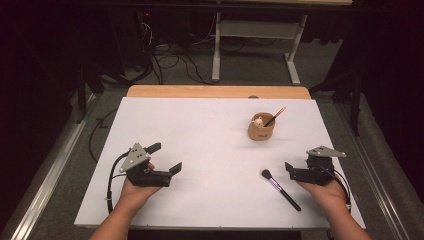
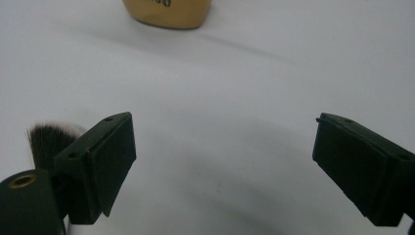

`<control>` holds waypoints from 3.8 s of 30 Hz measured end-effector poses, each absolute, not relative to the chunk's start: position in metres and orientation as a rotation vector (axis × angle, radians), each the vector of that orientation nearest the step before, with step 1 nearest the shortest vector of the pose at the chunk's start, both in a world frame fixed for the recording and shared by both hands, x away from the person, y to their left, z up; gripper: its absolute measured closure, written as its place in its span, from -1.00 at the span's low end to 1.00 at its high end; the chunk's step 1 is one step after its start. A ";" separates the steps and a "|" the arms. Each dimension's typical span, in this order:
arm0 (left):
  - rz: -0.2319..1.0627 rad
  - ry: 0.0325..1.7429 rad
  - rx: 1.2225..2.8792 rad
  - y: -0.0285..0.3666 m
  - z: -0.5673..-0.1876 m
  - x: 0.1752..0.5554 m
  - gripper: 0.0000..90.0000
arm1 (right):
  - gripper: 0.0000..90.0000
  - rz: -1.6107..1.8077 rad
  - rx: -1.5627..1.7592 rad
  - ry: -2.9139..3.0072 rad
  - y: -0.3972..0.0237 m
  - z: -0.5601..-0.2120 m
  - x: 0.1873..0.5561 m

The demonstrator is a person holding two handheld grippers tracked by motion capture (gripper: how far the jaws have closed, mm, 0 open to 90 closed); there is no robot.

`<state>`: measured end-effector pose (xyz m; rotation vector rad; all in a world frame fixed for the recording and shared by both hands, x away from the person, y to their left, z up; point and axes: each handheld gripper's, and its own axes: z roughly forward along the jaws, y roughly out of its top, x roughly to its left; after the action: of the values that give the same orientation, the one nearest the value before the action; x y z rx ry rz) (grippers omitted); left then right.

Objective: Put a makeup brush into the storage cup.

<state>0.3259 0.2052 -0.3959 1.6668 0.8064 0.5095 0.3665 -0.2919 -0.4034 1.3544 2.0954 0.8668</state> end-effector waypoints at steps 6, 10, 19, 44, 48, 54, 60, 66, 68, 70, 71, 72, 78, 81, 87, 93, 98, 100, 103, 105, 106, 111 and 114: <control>0.507 0.807 1.667 0.205 -0.396 0.326 -0.99 | -0.73 0.810 1.358 2.163 -0.291 -0.406 0.367; 0.506 0.806 1.670 0.205 -0.396 0.325 -0.99 | -0.70 0.770 1.346 2.199 -0.290 -0.406 0.368; 0.504 0.810 1.665 0.206 -0.396 0.325 -0.99 | -0.66 0.706 1.367 2.259 -0.289 -0.406 0.371; 0.498 0.813 1.657 0.207 -0.396 0.325 -0.99 | -0.57 0.446 1.368 2.490 -0.280 -0.394 0.377; 0.503 0.809 1.664 0.207 -0.396 0.325 -0.99 | -0.56 0.420 1.369 2.505 -0.279 -0.396 0.376; 0.504 0.808 1.667 0.207 -0.396 0.325 -0.99 | -0.46 0.388 1.350 2.554 -0.278 -0.396 0.372; 0.504 0.808 1.663 0.206 -0.396 0.325 -0.99 | -0.30 0.361 1.318 2.588 -0.277 -0.387 0.366; 0.505 0.804 1.674 0.206 -0.397 0.325 -0.99 | -0.21 0.328 1.295 2.622 -0.274 -0.379 0.360; 0.504 0.805 1.675 0.206 -0.397 0.325 -0.99 | -0.18 0.308 1.295 2.635 -0.272 -0.377 0.357; 0.504 0.806 1.675 0.206 -0.397 0.325 -0.99 | -0.14 0.305 1.276 2.648 -0.271 -0.375 0.354; 0.504 0.806 1.675 0.206 -0.397 0.325 -0.99 | -0.12 0.301 1.262 2.657 -0.270 -0.374 0.352; 0.505 0.806 1.676 0.206 -0.397 0.325 -0.99 | -0.10 0.299 1.252 2.664 -0.269 -0.373 0.351; 0.501 0.810 1.676 0.205 -0.398 0.326 -0.99 | 0.01 0.291 1.245 2.708 -0.263 -0.373 0.344; 0.500 0.810 1.677 0.205 -0.398 0.326 -0.99 | 0.10 0.265 1.255 2.747 -0.262 -0.373 0.343; 0.500 0.811 1.681 0.206 -0.399 0.327 -0.99 | 0.26 0.244 1.250 2.786 -0.256 -0.375 0.342; 0.498 0.815 1.674 0.207 -0.399 0.327 -0.99 | 0.44 0.218 1.247 2.814 -0.252 -0.379 0.341; 0.500 0.815 1.675 0.208 -0.399 0.327 -0.99 | 0.53 0.216 1.239 2.825 -0.250 -0.381 0.340; 0.500 0.815 1.675 0.208 -0.399 0.327 -0.99 | 0.56 0.213 1.235 2.826 -0.249 -0.381 0.340; 0.496 0.819 1.673 0.208 -0.399 0.327 -0.99 | 0.60 0.213 1.229 2.836 -0.247 -0.383 0.340; 0.493 0.821 1.670 0.208 -0.400 0.327 -0.99 | 0.62 0.209 1.222 2.840 -0.245 -0.384 0.340; 0.493 0.821 1.671 0.208 -0.400 0.327 -0.99 | 0.62 0.204 1.227 2.842 -0.244 -0.385 0.339; 0.496 0.820 1.669 0.208 -0.399 0.327 -0.99 | 0.68 0.193 1.216 2.852 -0.242 -0.387 0.339; 0.496 0.820 1.667 0.208 -0.399 0.327 -0.99 | 0.71 0.183 1.197 2.854 -0.240 -0.389 0.340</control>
<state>0.3268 0.2085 -0.3991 1.6675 0.8199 0.4965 0.3402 -0.2404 -0.3893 1.1969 2.8537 0.1833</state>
